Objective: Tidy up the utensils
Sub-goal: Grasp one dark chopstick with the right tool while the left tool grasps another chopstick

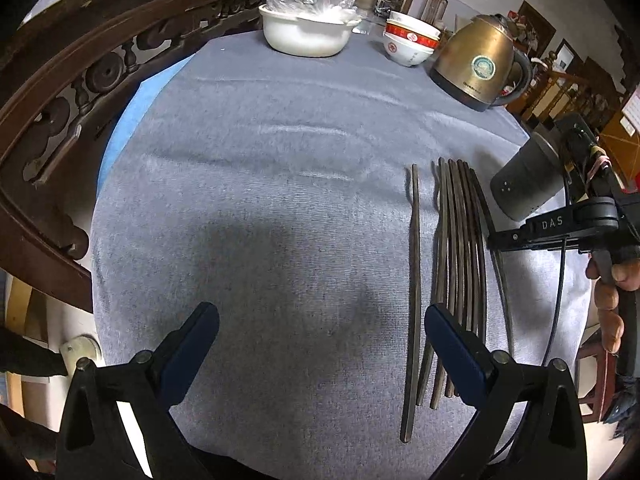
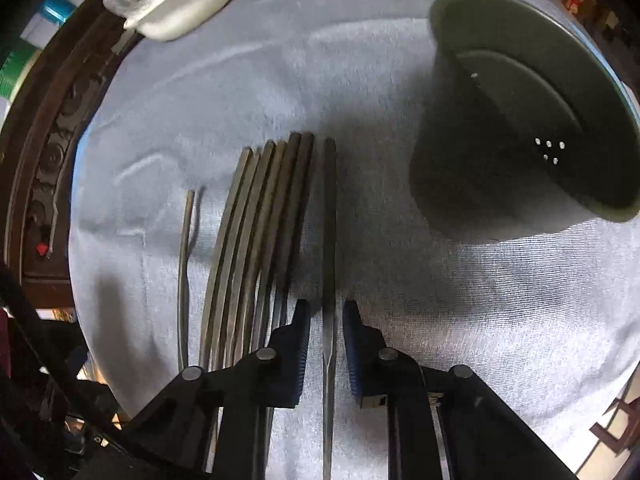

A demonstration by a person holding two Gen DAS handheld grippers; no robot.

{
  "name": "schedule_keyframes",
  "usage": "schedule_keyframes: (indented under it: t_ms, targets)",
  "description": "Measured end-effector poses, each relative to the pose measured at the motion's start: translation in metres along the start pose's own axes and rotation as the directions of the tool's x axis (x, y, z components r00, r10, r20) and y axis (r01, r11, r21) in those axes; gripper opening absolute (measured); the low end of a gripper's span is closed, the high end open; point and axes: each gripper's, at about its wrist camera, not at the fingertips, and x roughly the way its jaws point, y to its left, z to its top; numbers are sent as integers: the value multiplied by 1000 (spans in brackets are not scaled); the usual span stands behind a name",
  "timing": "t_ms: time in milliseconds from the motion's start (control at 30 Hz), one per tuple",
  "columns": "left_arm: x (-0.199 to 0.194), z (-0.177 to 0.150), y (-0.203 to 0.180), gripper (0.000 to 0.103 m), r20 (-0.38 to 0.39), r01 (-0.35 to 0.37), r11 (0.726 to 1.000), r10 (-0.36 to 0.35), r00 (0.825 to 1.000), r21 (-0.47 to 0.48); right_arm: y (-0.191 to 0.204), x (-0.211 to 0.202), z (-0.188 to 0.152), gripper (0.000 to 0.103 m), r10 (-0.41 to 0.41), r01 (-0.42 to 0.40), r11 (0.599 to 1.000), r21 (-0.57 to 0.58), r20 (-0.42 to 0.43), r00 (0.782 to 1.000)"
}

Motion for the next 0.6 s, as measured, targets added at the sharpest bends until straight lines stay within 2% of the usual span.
schedule_keyframes:
  t_ms: [133,233,367,533,600]
  targets:
    - [7,8,-10,85,-39,-23,999,24,999,33,-10,-5,-9,6,21,-21,1000,2,20,1000]
    - [14,22,-19,81,-80,-19,999,22,997,35,-26,-13,-23,6,41,-41,999,4,28,999]
    - [26,46,-37,80,-158,-27,998,36,987,62,-40,-15,-37,6,37,-36,999,-24,21,999]
    - [57,65,-59,67,-296,-21,998,38,955,57,-58,-15,-46,6,60,-60,997,-45,14,998]
    - [66,69,-65,67,-332,-34,998,52,942,58,-64,-14,-48,6,92,-91,995,-45,18,996]
